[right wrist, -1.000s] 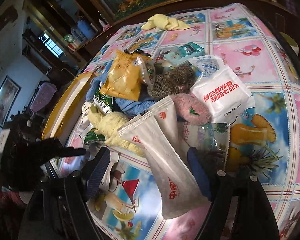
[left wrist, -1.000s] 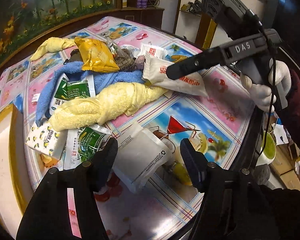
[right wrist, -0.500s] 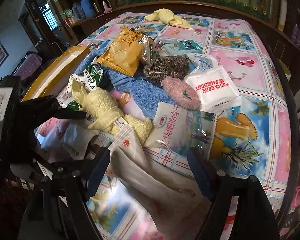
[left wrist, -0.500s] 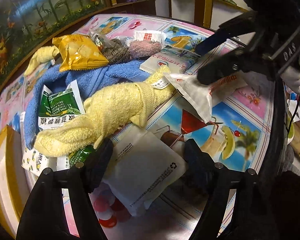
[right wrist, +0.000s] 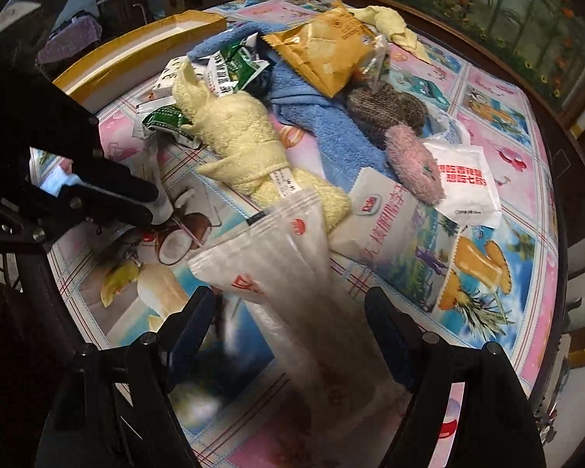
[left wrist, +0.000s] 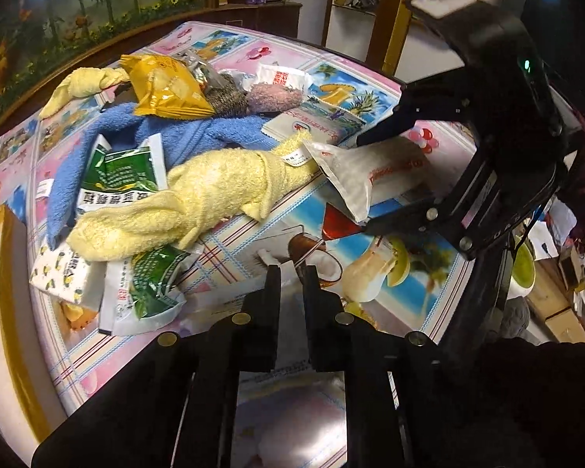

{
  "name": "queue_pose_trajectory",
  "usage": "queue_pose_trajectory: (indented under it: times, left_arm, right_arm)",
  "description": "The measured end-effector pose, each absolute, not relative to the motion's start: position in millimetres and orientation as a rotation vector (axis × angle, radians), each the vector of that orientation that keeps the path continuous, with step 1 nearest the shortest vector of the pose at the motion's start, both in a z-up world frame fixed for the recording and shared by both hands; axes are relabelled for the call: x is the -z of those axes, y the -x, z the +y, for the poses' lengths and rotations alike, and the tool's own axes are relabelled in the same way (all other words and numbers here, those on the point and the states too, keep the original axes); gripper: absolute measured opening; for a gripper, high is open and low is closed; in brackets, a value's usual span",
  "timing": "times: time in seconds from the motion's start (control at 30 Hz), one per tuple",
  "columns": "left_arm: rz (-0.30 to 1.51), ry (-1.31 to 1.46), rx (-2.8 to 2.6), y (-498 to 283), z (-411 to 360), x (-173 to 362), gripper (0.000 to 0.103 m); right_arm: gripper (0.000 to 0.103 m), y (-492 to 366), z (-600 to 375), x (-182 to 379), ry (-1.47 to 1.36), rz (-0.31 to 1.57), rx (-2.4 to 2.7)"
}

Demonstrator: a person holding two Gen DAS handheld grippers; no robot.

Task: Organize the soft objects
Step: 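Grasp the white translucent pouch with the left tool while right holds the white bag, then carry both items over the yellow-rimmed box and open both tools to drop them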

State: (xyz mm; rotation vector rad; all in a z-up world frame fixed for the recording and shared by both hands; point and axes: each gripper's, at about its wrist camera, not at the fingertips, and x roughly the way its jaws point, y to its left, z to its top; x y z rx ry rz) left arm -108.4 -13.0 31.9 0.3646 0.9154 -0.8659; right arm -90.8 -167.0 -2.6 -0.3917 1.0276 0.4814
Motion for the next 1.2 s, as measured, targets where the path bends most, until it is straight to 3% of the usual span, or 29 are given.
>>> queue_pose_trajectory:
  times: [0.03,0.1,0.13,0.2,0.37,0.5,0.57,0.73,0.77,0.83,0.97,1.2]
  left_arm:
    - [0.907,-0.354,0.855,108.6,-7.1,-36.7,0.025]
    - [0.882,-0.332,0.825,110.7,7.0,-45.0,0.060]
    - [0.877,-0.323,0.798,112.2,13.8,-47.1,0.062]
    - [0.903,-0.290,0.750,112.7,25.5,-46.8,0.062]
    - [0.947,-0.219,0.672,119.2,32.4,-38.1,0.062]
    - [0.933,-0.392,0.573,126.7,3.9,-22.4,0.063]
    - [0.917,-0.446,0.575,127.6,-12.6,-15.4,0.075]
    - [0.927,-0.350,0.687,131.2,-23.3,-3.4,0.086]
    - [0.914,-0.369,0.685,134.2,-25.5,-2.2,0.086]
    - [0.915,-0.367,0.710,136.9,-25.5,-4.1,0.073]
    - [0.915,-0.368,0.700,139.8,-26.8,-8.6,0.058]
    - [0.908,-0.249,0.712,145.9,-6.6,-28.0,0.056]
  right_arm:
    - [0.079,93.5,-162.9,3.9,0.405,1.025,-0.481]
    - [0.071,99.9,-156.5,6.9,0.425,1.020,-0.468]
    - [0.056,104.7,-155.3,5.9,0.414,1.009,-0.464]
    - [0.042,107.1,-154.6,4.9,0.378,1.014,-0.455]
    - [0.039,110.9,-151.9,5.2,0.345,0.998,-0.411]
    - [0.040,113.3,-154.1,4.3,0.296,1.000,-0.416]
    - [0.040,113.4,-156.4,3.6,0.273,1.001,-0.416]
    - [0.040,112.6,-161.3,3.5,0.229,1.001,-0.424]
    - [0.040,112.2,-161.3,3.5,0.225,1.000,-0.423]
    - [0.040,112.8,-163.6,3.4,0.217,0.995,-0.424]
    - [0.040,114.0,-167.0,2.4,0.187,0.993,-0.424]
    - [0.037,123.3,-168.2,-6.2,0.146,0.978,-0.422]
